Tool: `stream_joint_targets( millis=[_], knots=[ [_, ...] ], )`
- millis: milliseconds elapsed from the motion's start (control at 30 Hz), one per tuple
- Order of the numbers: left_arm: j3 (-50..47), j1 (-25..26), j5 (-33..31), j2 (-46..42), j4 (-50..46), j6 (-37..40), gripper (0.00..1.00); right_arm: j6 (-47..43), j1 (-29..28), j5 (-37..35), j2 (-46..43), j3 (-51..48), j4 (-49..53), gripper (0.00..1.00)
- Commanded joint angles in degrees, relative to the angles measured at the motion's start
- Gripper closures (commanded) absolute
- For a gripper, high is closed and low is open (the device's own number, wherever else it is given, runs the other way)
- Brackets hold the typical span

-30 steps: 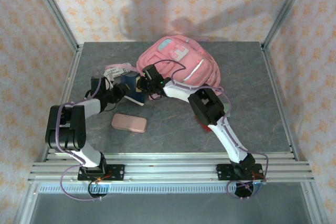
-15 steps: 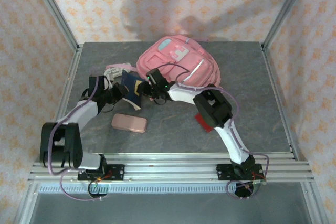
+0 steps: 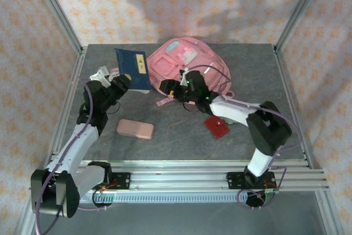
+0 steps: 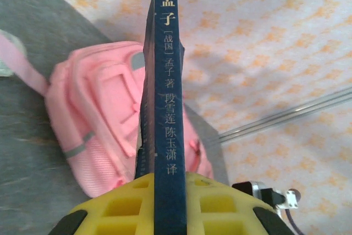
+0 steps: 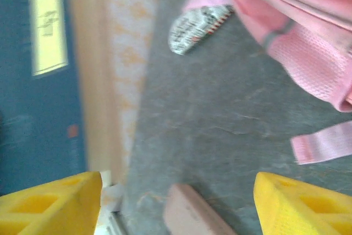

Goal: Pack books, pencil case, and school supplies into a backpack

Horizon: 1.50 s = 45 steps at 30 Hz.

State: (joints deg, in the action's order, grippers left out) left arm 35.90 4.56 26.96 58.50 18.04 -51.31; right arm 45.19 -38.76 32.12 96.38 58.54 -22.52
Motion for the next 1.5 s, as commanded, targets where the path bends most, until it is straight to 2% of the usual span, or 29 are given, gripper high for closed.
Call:
stream_joint_targets(
  millis=[0, 100, 267, 367, 600, 700, 767, 833, 967, 1033, 1100, 1167, 1200, 1233, 1267, 1333, 1400, 1433, 1467],
  knots=[
    [-0.6, 4.7, -8.4, -1.3, 14.9, -7.2, 1.0, 9.3, -0.1, 4.3, -4.2, -8.4, -23.0, 0.26],
    [-2.1, 9.1, -13.9, -0.3, 23.6, -11.1, 1.0, 15.2, -0.3, 2.2, -6.7, -15.2, -38.9, 0.24],
    [-0.2, 16.1, -19.4, 2.4, 29.8, -11.0, 1.0, 16.2, -2.9, 1.2, -7.3, -16.8, -48.5, 0.23],
    [0.1, 19.1, -21.2, 4.1, 33.5, -11.9, 1.0, 15.1, -5.3, -2.7, -7.7, -18.6, -57.2, 0.23],
    [1.2, 25.4, -23.4, 8.0, 40.0, -12.5, 1.0, 14.7, -6.1, -8.4, -6.7, -16.3, -58.9, 0.25],
    [0.9, 27.2, -24.6, 8.7, 41.6, -12.5, 1.0, 14.8, -6.1, -11.2, -7.0, -15.3, -58.2, 0.29],
    [0.5, 28.5, -25.5, 9.1, 42.9, -12.2, 1.0, 15.4, -6.1, -13.2, -7.2, -14.6, -56.3, 0.38],
    [0.0, 29.6, -26.7, 9.4, 44.0, -11.7, 1.0, 16.0, -6.1, -14.5, -7.3, -14.3, -55.4, 0.51],
    [-0.9, 31.6, -27.8, 10.4, 46.8, -11.8, 1.0, 17.0, -6.1, -18.0, -7.6, -14.7, -55.3, 0.64],
    [-1.0, 32.4, -27.8, 11.1, 47.3, -11.6, 1.0, 16.5, -6.0, -18.7, -8.2, -14.6, -54.5, 0.67],
    [-1.2, 32.9, -27.7, 11.5, 47.4, -11.6, 1.0, 15.5, -6.0, -19.2, -9.0, -14.5, -53.0, 0.85],
    [-2.1, 33.1, -28.4, 11.5, 48.6, -12.0, 0.99, 14.8, -6.0, -20.2, -10.3, -15.0, -50.5, 0.98],
    [-2.4, 33.2, -28.5, 11.5, 48.9, -12.0, 0.95, 14.5, -5.9, -20.7, -10.8, -15.5, -49.9, 1.0],
    [-2.7, 33.2, -28.8, 11.2, 48.8, -11.9, 0.86, 14.0, -5.8, -21.1, -11.6, -16.0, -49.4, 1.0],
    [-2.9, 33.2, -29.0, 10.7, 48.1, -11.7, 0.73, 13.6, -5.4, -21.3, -12.5, -16.6, -48.2, 1.0],
    [-3.0, 33.1, -28.9, 9.3, 45.4, -10.1, 0.6, 12.7, -4.2, -20.5, -14.5, -17.4, -45.1, 1.0],
    [-1.9, 33.1, -28.5, 7.9, 39.2, -7.3, 0.48, 11.8, -2.6, -19.3, -17.4, -18.1, -39.5, 1.0],
    [-0.4, 33.1, -28.3, 7.4, 34.2, -5.4, 0.39, 11.0, -1.5, -18.2, -19.3, -18.6, -36.5, 1.0],
    [1.3, 33.0, -27.6, 7.2, 28.3, -3.3, 0.36, 9.7, -0.4, -17.6, -21.7, -19.5, -33.4, 1.0]
  ],
)
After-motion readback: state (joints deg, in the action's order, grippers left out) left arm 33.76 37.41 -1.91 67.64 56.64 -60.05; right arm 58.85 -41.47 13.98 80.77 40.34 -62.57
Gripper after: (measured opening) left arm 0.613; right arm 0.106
